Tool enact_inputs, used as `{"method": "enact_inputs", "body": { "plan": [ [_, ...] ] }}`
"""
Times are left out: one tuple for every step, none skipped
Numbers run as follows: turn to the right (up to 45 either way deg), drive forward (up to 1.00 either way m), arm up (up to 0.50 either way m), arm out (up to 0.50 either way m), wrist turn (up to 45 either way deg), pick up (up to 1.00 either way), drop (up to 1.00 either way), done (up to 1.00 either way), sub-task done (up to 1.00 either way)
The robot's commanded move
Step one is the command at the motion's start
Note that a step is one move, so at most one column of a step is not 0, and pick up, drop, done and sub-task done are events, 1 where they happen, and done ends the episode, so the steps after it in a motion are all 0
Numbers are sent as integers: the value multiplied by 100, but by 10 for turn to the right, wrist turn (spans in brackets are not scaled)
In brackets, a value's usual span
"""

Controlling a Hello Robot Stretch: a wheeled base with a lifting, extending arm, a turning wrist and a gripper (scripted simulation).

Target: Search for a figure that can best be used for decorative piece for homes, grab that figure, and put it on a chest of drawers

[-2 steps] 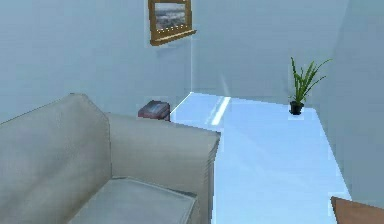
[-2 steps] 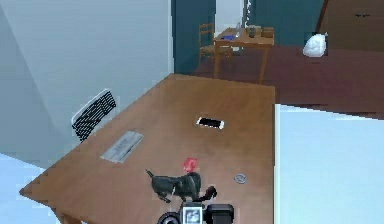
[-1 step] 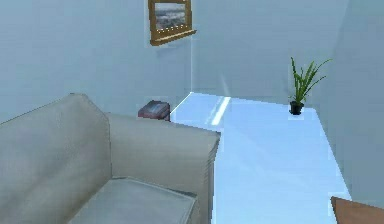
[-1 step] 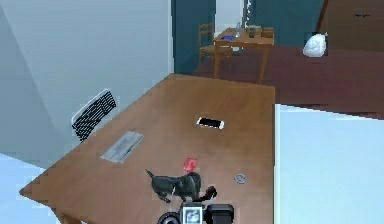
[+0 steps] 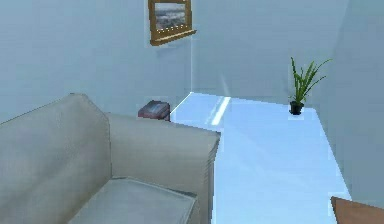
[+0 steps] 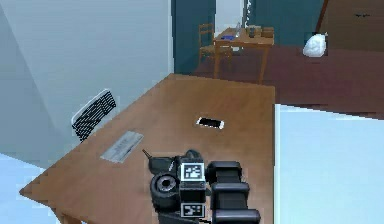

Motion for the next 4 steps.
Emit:
{"method": "enact_inputs", "body": {
  "plan": [
    [-450, 0, 0, 0, 0, 0, 0, 0, 0],
    [-450, 0, 0, 0, 0, 0, 0, 0, 0],
    [-450, 0, 0, 0, 0, 0, 0, 0, 0],
    [-240, 0, 0, 0, 0, 0, 0, 0, 0]
  ]
}}
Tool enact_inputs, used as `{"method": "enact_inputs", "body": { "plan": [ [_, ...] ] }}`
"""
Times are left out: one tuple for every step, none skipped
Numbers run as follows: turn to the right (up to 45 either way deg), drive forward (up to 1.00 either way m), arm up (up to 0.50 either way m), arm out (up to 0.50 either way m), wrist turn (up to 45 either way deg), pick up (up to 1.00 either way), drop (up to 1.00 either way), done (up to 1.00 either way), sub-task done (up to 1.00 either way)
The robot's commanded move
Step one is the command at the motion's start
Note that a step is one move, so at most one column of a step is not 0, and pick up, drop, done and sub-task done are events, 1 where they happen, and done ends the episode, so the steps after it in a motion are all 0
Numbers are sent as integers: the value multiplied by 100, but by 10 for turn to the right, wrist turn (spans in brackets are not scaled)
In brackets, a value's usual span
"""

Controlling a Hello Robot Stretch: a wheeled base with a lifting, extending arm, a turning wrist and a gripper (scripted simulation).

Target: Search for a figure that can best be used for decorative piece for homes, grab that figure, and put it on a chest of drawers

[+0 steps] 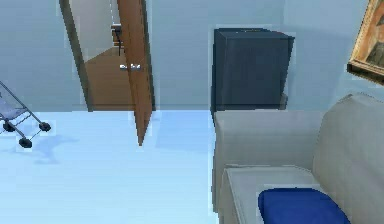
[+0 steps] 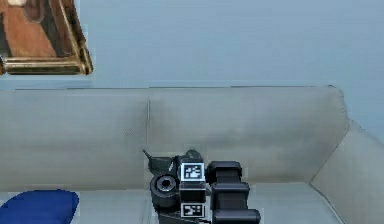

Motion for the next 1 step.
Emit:
{"method": "enact_inputs", "body": {
  "plan": [
    [0, 30, 0, 0, 0, 0, 0, 0, 0]
  ]
}}
